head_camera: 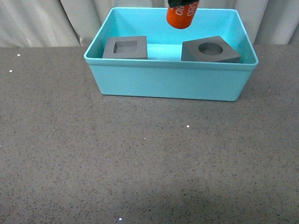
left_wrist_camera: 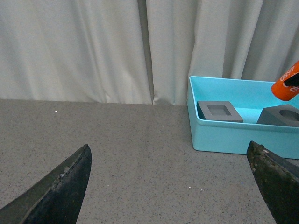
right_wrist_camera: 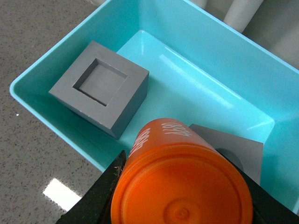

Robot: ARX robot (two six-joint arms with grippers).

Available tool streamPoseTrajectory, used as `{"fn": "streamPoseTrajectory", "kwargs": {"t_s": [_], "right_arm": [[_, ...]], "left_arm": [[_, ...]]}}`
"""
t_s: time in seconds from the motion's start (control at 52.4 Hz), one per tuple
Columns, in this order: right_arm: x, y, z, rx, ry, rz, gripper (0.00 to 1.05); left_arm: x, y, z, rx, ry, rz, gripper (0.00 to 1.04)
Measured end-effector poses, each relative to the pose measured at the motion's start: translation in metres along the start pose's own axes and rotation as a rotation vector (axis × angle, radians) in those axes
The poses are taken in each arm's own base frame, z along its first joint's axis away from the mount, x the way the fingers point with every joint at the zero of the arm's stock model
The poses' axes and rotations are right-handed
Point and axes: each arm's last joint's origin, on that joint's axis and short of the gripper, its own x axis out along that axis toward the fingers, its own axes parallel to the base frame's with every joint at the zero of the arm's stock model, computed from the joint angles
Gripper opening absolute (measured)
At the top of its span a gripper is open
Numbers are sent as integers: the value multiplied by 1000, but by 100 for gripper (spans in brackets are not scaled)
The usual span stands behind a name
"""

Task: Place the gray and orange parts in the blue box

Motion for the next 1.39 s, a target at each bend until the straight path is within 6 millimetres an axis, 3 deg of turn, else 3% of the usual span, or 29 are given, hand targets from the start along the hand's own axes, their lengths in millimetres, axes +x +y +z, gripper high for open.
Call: {"fn": "streamPoseTrajectory", "kwargs": {"t_s": [0.286,0.668,0.877,1.278,1.392], "right_arm": [[68,-5,1,38,132,25,44],[114,-10,-1,69,246,43,44],[125,-9,-8,84,297,46,44],[125,-8,-8,86,304,47,45],[124,-8,-8,87,314,48,61]], "left_arm": [[0,0,0,0,0,0,98],[0,0,0,0,0,0,98],[0,0,0,0,0,0,98],[0,0,0,0,0,0,98],[0,0,0,0,0,0,98]]}}
